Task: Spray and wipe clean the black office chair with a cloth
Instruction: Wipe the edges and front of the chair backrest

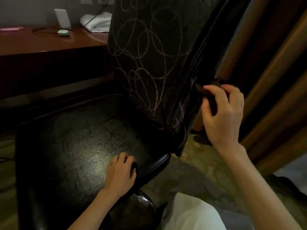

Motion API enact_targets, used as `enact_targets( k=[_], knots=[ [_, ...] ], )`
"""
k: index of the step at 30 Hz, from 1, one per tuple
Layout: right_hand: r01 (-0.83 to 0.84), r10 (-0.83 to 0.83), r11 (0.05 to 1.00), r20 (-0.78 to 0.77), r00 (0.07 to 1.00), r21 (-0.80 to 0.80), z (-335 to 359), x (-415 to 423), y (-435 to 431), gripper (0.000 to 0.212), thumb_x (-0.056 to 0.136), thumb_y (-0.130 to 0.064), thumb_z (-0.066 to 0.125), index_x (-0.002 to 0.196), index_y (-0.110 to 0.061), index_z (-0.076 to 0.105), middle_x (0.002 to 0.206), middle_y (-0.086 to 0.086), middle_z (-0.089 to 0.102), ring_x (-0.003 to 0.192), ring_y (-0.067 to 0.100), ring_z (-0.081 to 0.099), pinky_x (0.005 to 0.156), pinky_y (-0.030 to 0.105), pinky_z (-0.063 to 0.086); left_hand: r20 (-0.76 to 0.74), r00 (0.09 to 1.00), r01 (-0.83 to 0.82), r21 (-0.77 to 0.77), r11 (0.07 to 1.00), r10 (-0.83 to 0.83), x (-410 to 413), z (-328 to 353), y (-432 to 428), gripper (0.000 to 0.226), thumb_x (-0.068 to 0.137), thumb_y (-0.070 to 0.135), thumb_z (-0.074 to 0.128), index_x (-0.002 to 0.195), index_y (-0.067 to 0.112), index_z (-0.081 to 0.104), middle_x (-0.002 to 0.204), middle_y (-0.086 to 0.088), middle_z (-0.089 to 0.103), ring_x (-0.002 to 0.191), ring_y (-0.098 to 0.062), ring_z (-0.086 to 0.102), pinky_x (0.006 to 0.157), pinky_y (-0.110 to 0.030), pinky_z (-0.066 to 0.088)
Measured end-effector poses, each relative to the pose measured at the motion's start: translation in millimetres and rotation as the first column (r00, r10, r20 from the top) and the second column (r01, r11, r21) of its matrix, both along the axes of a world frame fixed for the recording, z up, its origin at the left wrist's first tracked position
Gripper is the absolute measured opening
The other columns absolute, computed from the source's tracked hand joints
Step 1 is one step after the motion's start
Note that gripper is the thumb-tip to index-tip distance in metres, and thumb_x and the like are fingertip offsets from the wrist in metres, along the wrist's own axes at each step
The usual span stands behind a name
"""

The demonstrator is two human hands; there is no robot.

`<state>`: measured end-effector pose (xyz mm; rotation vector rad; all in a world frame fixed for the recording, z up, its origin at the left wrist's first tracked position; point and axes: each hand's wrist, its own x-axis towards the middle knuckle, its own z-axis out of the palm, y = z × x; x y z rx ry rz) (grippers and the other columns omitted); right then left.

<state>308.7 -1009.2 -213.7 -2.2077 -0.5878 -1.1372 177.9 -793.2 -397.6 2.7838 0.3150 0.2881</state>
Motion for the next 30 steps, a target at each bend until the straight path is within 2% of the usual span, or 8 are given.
enact_targets(
  k=[7, 10, 13, 17, 20, 22, 27, 30],
  knots=[
    [0.079, -0.071, 0.968, 0.039, 0.997, -0.239, -56, 17, 4, 0.033, 0.084, -0.010, 0.059, 0.117, -0.008, 0.056, 0.115, 0.030, 0.049, 0.100, 0.042, 0.049, 0.075, 0.043, 0.051, -0.063, 0.996, -0.063, 0.067, 0.996, 0.068, 5, -3, -5, 0.036, 0.086, 0.037, 0.052, 0.120, 0.025, 0.053, 0.122, 0.001, 0.049, 0.110, -0.022, 0.046, 0.085, -0.038, 0.047],
    [0.085, -0.096, 0.929, -0.012, 0.995, -0.360, -112, 10, 2, 0.032, 0.083, -0.013, 0.060, 0.114, -0.006, 0.060, 0.111, 0.029, 0.051, 0.097, 0.040, 0.047, 0.066, 0.044, 0.054, -0.048, 0.997, -0.058, 0.081, 0.995, 0.062, 6, -7, -3, 0.036, 0.082, 0.036, 0.059, 0.115, 0.023, 0.058, 0.116, 0.000, 0.054, 0.103, -0.024, 0.051, 0.076, -0.039, 0.050],
    [0.034, -0.126, 0.873, -0.159, 0.979, -0.486, -156, 0, 0, 0.045, 0.069, -0.011, 0.077, 0.112, -0.006, 0.062, 0.108, 0.025, 0.051, 0.091, 0.039, 0.052, 0.058, 0.042, 0.055, -0.026, 0.998, -0.055, 0.098, 0.994, 0.058, 8, -11, -2, 0.033, 0.078, 0.035, 0.063, 0.109, 0.023, 0.060, 0.109, 0.000, 0.057, 0.097, -0.023, 0.053, 0.070, -0.038, 0.050],
    [-0.013, -0.107, 0.930, -0.303, 0.947, -0.367, -157, -12, -5, 0.042, 0.073, -0.010, 0.074, 0.113, -0.007, 0.061, 0.109, 0.024, 0.051, 0.096, 0.040, 0.054, 0.065, 0.046, 0.056, -0.022, 0.997, -0.065, 0.100, 0.993, 0.068, 7, -11, -2, 0.034, 0.080, 0.037, 0.059, 0.111, 0.025, 0.059, 0.112, 0.003, 0.055, 0.099, -0.021, 0.052, 0.074, -0.037, 0.050],
    [0.016, -0.037, 0.987, -0.129, 0.991, -0.161, -115, -13, -4, 0.031, 0.086, -0.013, 0.058, 0.117, -0.007, 0.060, 0.114, 0.027, 0.049, 0.105, 0.038, 0.050, 0.087, 0.041, 0.047, -0.027, 0.996, -0.081, 0.105, 0.991, 0.084, 8, -7, -4, 0.035, 0.080, 0.036, 0.060, 0.111, 0.022, 0.060, 0.110, 0.001, 0.056, 0.098, -0.023, 0.053, 0.075, -0.038, 0.049],
    [0.046, -0.049, 0.991, -0.026, 0.998, -0.124, -92, -6, -1, 0.032, 0.089, -0.015, 0.052, 0.119, -0.008, 0.058, 0.115, 0.028, 0.047, 0.108, 0.034, 0.045, 0.093, 0.036, 0.040, -0.035, 0.995, -0.091, 0.098, 0.991, 0.094, 9, -6, -5, 0.035, 0.081, 0.036, 0.059, 0.113, 0.022, 0.059, 0.112, 0.000, 0.056, 0.100, -0.023, 0.052, 0.077, -0.039, 0.048],
    [0.083, -0.093, 0.966, -0.029, 0.995, -0.243, -136, 7, 5, 0.035, 0.086, -0.016, 0.050, 0.119, -0.007, 0.056, 0.115, 0.030, 0.046, 0.104, 0.042, 0.046, 0.079, 0.047, 0.051, -0.023, 0.993, -0.111, 0.088, 0.990, 0.113, 7, -8, -6, 0.033, 0.080, 0.035, 0.060, 0.110, 0.023, 0.060, 0.111, 0.001, 0.056, 0.100, -0.022, 0.051, 0.077, -0.038, 0.047],
    [0.067, -0.123, 0.924, -0.125, 0.985, -0.376, -202, 3, 4, 0.046, 0.075, -0.008, 0.069, 0.119, -0.005, 0.056, 0.114, 0.025, 0.043, 0.096, 0.041, 0.047, 0.068, 0.046, 0.054, 0.011, 0.990, -0.144, 0.086, 0.986, 0.143, 5, -11, -9, 0.031, 0.079, 0.034, 0.060, 0.108, 0.023, 0.060, 0.110, 0.001, 0.057, 0.099, -0.021, 0.052, 0.076, -0.037, 0.048]
  ],
)
